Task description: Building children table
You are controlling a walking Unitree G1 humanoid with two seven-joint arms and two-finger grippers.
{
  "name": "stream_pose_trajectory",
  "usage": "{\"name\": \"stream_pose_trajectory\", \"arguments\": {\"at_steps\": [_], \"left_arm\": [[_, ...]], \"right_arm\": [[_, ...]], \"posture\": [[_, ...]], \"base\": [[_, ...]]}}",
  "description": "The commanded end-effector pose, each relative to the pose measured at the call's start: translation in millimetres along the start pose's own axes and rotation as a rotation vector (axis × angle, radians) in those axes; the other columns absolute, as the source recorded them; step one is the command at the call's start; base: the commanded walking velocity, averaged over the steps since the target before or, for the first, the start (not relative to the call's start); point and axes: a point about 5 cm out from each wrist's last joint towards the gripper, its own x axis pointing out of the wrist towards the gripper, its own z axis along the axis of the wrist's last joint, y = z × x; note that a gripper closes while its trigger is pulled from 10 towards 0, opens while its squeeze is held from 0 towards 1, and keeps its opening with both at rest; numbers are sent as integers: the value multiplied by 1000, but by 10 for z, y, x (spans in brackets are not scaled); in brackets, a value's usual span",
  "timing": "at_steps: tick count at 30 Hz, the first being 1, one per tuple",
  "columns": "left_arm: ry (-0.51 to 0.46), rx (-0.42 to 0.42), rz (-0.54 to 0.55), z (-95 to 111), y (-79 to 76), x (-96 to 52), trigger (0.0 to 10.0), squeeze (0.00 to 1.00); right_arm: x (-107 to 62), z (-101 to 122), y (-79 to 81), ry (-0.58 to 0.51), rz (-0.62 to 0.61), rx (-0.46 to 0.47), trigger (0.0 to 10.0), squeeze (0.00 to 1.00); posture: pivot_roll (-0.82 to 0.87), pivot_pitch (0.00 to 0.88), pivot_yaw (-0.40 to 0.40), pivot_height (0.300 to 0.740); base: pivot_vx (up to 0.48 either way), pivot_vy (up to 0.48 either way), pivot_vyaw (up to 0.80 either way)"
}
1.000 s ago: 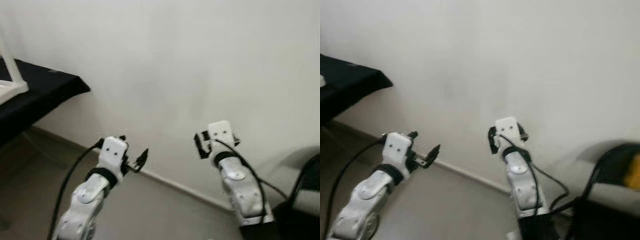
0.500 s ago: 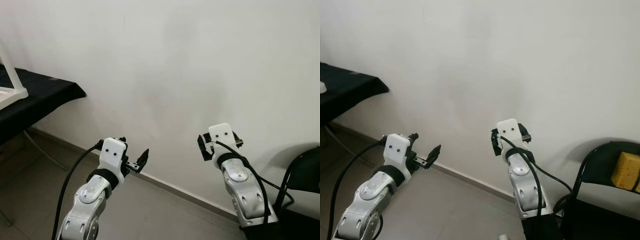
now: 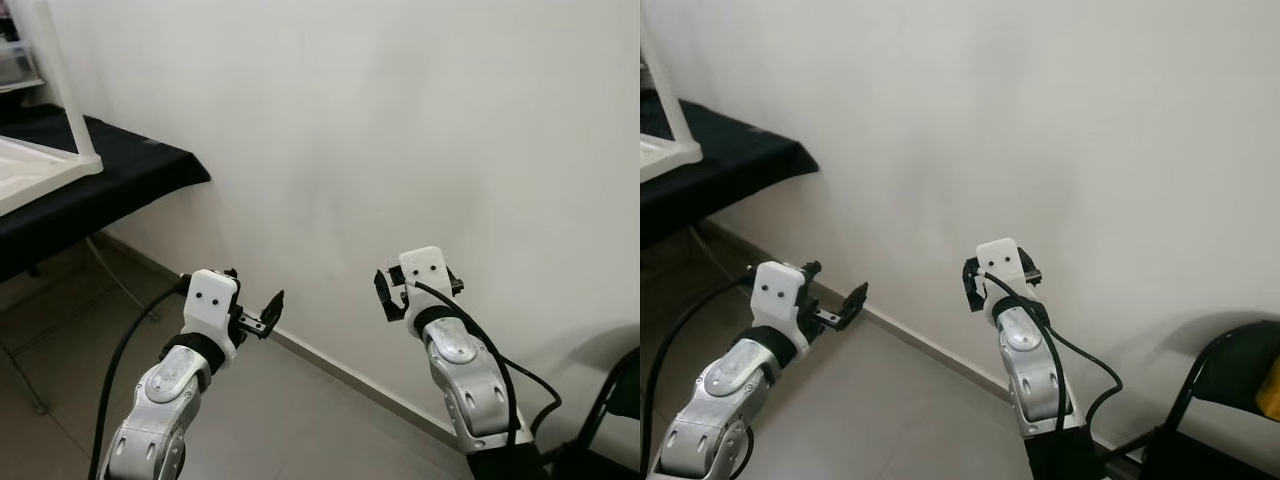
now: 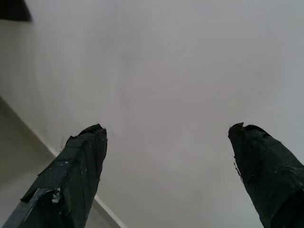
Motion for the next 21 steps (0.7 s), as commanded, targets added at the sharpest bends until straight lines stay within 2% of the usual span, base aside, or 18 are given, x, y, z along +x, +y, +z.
{"name": "stream_pose_trajectory", "arguments": {"at_steps": [1,7,21], "left_arm": [[7,-14,-17,-9,-31,16,10000,0],[3,-20,-21,-5,-30,12,10000,0],[-3,-34,-30,-4,-46,14,10000,0]], "right_arm": [[11,-36,-21,11,-9,-12,10000,0],[14,-45,-22,12,-10,-15,10000,0],[11,-68,-56,16,-16,-33,10000,0]], "posture": [[23,0,-57,740],[21,0,-59,740],[15,0,-65,740]], "base": [[0,0,0],[125,0,0],[342,0,0]]}}
